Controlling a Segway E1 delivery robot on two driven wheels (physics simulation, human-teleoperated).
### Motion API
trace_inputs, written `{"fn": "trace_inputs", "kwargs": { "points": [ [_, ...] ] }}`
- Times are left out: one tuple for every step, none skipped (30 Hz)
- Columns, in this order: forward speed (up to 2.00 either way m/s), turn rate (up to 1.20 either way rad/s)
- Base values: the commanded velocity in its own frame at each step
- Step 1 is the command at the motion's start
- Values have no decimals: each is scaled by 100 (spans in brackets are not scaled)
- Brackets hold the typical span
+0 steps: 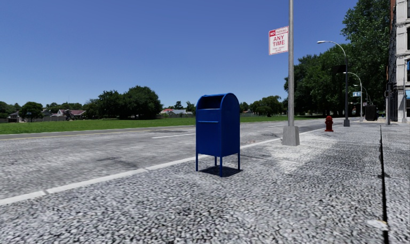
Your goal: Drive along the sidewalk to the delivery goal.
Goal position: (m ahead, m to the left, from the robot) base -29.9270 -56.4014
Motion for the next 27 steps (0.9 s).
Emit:
{"fn": "trace_inputs", "kwargs": {
  "points": [
    [0, 0],
    [0, 0],
    [0, 0],
    [0, 0],
    [0, 0],
    [0, 0],
    [0, 0],
    [0, 0],
    [0, 0],
    [0, 0],
    [0, 0],
    [0, 0],
    [0, 0],
    [0, 0],
    [0, 0],
    [0, 0],
    [0, 0],
    [0, 0],
    [0, 0],
    [0, 0],
    [0, 0],
    [0, 0],
    [0, 0],
    [0, 0],
    [0, 0],
    [0, 0],
    [0, 0]
  ]
}}
